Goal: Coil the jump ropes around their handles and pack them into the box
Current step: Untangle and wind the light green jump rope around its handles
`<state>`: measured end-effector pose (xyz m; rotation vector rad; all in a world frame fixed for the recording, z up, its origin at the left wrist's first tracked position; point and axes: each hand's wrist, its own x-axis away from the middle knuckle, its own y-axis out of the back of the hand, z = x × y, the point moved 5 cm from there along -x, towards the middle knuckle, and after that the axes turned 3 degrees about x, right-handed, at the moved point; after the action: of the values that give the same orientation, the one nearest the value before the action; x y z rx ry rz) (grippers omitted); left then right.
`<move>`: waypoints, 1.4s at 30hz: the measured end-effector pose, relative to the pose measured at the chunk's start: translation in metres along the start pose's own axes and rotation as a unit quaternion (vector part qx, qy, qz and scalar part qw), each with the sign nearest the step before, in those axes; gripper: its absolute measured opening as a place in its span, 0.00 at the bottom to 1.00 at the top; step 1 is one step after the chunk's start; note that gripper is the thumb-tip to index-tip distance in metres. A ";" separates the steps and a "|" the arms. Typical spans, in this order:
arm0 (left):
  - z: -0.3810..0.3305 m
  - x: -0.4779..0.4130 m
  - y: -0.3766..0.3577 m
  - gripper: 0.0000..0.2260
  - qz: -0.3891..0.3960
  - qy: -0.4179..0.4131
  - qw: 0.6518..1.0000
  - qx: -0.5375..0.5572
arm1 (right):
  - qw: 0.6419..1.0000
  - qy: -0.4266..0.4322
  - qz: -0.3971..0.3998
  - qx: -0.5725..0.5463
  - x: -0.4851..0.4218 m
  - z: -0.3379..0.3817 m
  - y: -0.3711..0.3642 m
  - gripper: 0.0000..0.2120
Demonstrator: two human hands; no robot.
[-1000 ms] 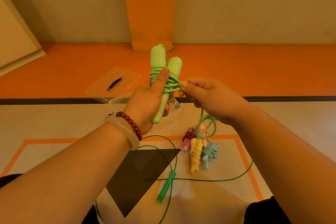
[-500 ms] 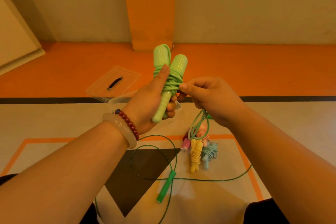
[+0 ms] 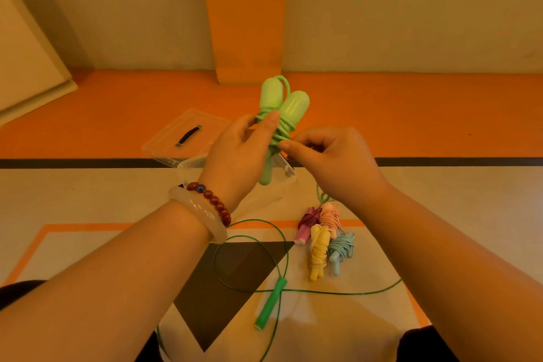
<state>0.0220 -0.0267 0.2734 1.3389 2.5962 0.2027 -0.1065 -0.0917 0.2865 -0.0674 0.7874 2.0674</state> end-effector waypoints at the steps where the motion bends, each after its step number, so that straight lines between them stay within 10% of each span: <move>1: 0.001 0.002 -0.003 0.13 0.018 0.004 1.000 -0.008 | 1.000 0.015 0.007 0.014 0.002 0.002 -0.003 0.07; 6: 0.005 0.012 -0.012 0.28 0.079 0.032 0.996 -0.040 | 0.994 0.062 0.051 0.080 0.003 0.007 -0.009 0.14; 10: 0.005 0.009 -0.013 0.15 0.050 0.046 0.998 0.014 | 0.993 -0.006 0.116 0.015 -0.002 0.003 -0.005 0.05; 16: -0.003 0.003 -0.010 0.22 0.053 0.053 0.995 0.068 | 0.982 -0.048 0.168 0.067 -0.006 -0.005 0.012 0.09; 26: 0.006 0.015 -0.028 0.28 0.195 0.130 0.941 0.243 | 0.969 -0.139 0.144 -0.147 -0.004 -0.020 0.007 0.15; 42: 0.015 0.012 -0.030 0.17 0.139 0.192 0.926 0.293 | 0.976 -0.135 0.058 -0.161 -0.010 -0.024 0.008 0.11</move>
<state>-0.0049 -0.0340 0.2511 2.0548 2.9020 -0.3381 -0.1122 -0.1149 0.2747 0.0814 0.2936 2.2382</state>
